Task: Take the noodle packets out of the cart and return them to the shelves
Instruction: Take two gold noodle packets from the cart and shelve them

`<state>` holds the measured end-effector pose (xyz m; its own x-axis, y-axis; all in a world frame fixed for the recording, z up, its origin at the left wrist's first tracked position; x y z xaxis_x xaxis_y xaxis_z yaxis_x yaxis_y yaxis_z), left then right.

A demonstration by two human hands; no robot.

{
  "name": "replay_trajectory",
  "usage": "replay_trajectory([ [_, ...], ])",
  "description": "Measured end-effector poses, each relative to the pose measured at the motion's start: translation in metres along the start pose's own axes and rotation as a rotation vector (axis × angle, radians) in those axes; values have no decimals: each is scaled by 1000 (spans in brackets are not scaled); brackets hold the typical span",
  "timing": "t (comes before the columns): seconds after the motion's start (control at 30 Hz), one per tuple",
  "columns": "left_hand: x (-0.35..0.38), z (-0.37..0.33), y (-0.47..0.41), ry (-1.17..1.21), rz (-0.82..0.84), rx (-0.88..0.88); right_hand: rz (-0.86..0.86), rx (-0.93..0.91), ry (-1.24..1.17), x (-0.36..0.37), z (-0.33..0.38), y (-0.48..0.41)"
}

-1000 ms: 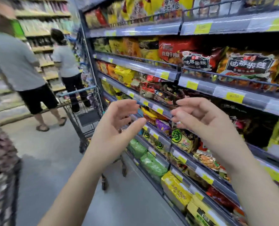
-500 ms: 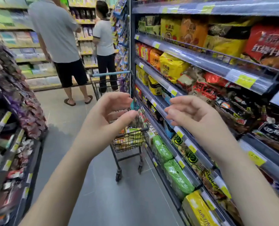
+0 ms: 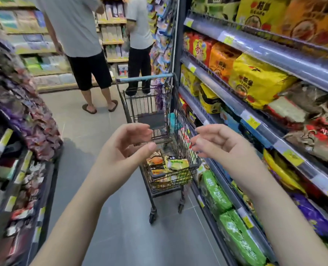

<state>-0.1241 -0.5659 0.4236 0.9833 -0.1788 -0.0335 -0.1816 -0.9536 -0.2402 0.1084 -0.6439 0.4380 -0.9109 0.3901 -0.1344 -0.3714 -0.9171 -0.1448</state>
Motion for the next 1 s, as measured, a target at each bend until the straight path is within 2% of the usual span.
replay_trajectory([
  [0.33,9,71,-120,-65,-59,-91,95,61,-52,38,-72,-156],
  [0.57,27,125,-223,-123,-145,-203,201,196,-170,57,-143,-296],
  [0.73,20,158,-290,-128,-206,-280,314,251,-169,81,-172,-379],
  [0.9,10,194,-324,-82,-268,-314,387,324,-64,107,-224,-433],
  [1.0,7,222,-341,-103,-228,-340,430,393,65,121,-273,-453],
])
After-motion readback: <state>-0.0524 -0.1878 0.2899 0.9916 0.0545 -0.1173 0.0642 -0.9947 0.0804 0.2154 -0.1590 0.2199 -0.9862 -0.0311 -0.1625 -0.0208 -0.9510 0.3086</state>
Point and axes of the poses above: each hand's wrist, its own y-axis away from the middle knuckle, its own x-axis out of the palm, z = x × y, the point moved 5 cm from there along -y, towards the middle knuckle, and after that the axes turned 11 degrees about -z, right-handed, at the moved point
